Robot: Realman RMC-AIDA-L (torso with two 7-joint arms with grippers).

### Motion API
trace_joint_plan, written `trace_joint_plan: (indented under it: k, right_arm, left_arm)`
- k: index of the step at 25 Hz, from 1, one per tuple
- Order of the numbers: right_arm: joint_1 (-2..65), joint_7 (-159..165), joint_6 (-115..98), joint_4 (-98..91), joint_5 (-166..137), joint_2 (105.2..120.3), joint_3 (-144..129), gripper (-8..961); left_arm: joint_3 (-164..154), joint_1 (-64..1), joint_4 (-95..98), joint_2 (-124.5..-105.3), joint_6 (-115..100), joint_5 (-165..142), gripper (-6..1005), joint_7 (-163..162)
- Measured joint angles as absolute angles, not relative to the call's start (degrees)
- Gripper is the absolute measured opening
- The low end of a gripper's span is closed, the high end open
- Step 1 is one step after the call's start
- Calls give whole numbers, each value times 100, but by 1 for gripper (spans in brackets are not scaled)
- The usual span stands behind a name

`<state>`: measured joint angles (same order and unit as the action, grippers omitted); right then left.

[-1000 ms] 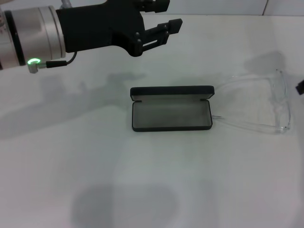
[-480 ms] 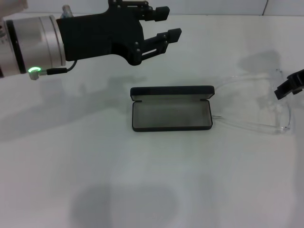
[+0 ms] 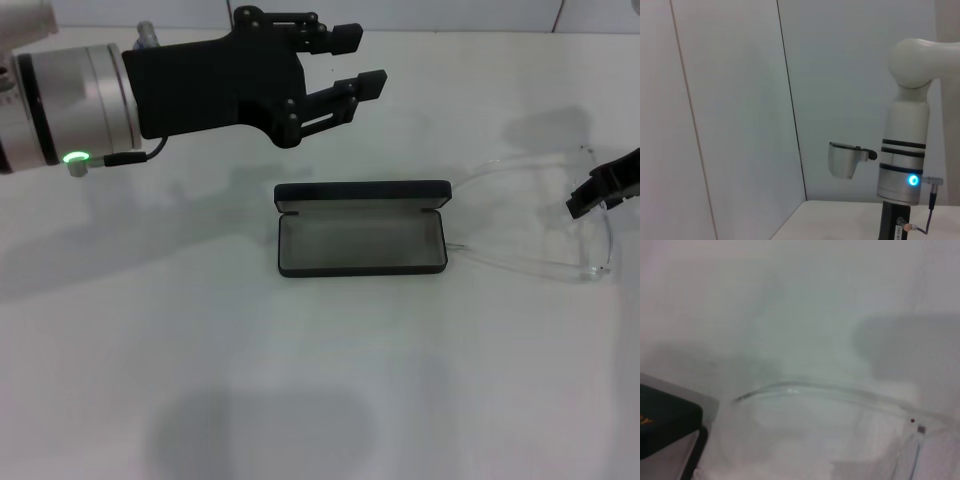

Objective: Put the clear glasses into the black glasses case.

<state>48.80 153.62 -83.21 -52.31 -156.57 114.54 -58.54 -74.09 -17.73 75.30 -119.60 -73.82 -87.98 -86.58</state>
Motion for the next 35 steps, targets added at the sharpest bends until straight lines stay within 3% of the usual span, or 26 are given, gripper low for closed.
trace_joint_plan:
  k: [16, 35]
  right_arm:
    - [4931, 15347, -8329, -5091, -15724, 11408, -5875, 344]
    - [4852, 15358, -8350, -5109, -15789, 11392, -5906, 206]
  left_arm:
    - [-7395, -1818, 7473, -11961, -7343, -8798, 441, -8657]
    - [-7356, -1829, 7400, -11968, -7338, -8774, 423, -8673]
